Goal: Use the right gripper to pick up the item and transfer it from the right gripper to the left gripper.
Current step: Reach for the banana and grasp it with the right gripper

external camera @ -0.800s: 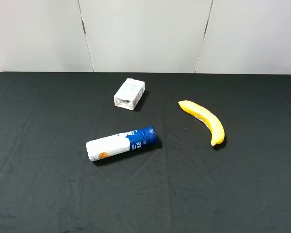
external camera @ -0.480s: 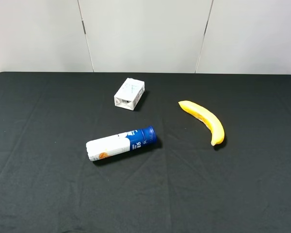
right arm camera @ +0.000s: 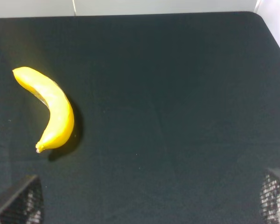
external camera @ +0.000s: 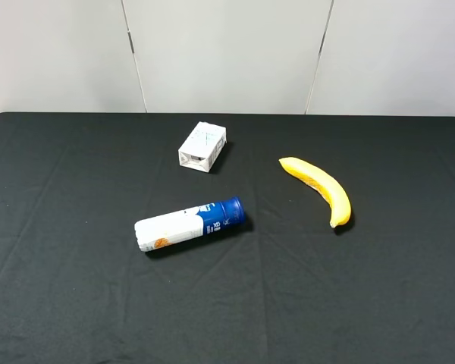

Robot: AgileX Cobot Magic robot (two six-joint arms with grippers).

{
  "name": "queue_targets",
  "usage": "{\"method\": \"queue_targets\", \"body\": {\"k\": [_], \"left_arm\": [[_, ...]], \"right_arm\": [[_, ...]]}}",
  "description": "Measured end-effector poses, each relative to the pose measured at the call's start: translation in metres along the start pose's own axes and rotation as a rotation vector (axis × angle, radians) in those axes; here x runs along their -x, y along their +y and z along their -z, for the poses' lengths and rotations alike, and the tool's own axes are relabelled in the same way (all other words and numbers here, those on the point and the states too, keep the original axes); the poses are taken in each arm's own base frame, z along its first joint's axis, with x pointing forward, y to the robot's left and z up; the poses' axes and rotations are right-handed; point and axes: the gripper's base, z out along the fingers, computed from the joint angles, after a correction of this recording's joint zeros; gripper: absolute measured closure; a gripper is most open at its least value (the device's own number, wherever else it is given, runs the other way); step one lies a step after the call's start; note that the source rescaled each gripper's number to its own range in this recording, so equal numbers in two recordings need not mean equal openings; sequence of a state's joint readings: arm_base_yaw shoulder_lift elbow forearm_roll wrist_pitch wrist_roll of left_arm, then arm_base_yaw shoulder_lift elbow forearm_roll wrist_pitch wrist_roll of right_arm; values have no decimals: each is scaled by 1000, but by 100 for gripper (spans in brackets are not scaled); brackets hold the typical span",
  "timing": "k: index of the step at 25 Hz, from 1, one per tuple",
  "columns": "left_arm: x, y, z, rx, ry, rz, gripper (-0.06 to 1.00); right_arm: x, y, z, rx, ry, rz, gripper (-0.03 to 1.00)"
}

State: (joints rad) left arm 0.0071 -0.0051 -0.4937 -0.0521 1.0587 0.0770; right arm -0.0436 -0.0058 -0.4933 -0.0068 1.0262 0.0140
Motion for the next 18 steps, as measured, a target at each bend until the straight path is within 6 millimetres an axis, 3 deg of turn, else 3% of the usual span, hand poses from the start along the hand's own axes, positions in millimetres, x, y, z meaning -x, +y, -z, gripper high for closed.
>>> {"method": "queue_targets", "body": {"k": [18], "left_arm": [[0,0,0,0,-2,0,-4]], "right_arm": [[0,0,0,0,0,0,-3]]}}
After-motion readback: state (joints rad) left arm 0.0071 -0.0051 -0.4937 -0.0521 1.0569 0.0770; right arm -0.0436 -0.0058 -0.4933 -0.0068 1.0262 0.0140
